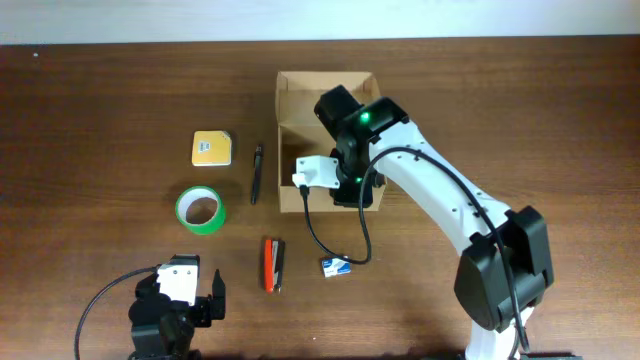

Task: Pack container
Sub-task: 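Drag the cardboard box left toward the table center with the right gripper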

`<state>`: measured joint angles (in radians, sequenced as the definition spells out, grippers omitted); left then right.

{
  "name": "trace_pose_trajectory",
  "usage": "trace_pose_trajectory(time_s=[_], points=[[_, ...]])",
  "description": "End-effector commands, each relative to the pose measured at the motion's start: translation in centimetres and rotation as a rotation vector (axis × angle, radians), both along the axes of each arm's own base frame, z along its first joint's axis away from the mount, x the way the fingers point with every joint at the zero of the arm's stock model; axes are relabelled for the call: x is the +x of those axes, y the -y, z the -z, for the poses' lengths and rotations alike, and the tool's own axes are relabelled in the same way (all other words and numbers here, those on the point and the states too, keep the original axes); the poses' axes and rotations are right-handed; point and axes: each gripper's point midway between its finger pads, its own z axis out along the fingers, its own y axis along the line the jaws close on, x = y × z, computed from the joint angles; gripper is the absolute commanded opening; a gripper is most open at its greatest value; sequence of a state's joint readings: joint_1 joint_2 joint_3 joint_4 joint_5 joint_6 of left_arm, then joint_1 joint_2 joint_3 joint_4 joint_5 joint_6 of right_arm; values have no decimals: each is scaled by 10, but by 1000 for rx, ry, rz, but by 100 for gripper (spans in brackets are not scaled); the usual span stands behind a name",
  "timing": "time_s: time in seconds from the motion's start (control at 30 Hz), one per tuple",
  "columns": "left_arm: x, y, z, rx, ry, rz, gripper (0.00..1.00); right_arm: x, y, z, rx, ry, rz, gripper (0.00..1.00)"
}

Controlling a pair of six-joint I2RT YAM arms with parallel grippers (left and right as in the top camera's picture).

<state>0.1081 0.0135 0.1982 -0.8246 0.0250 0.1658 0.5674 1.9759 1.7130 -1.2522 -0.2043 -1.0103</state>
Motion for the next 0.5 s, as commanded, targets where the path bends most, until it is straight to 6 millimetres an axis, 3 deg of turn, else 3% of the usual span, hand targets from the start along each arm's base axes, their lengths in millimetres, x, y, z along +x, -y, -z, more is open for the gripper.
trace_pose_trajectory(time_s=[0.0, 0.23, 0.47], points=[[0, -2, 1, 18, 2, 3, 100, -8, -1, 5, 25, -7, -35, 4], [0, -2, 1, 18, 2, 3, 99, -7, -6, 30, 51, 6, -35, 3], [0, -2, 1, 18, 2, 3, 100, -4, -16, 35, 83, 26, -48, 4]])
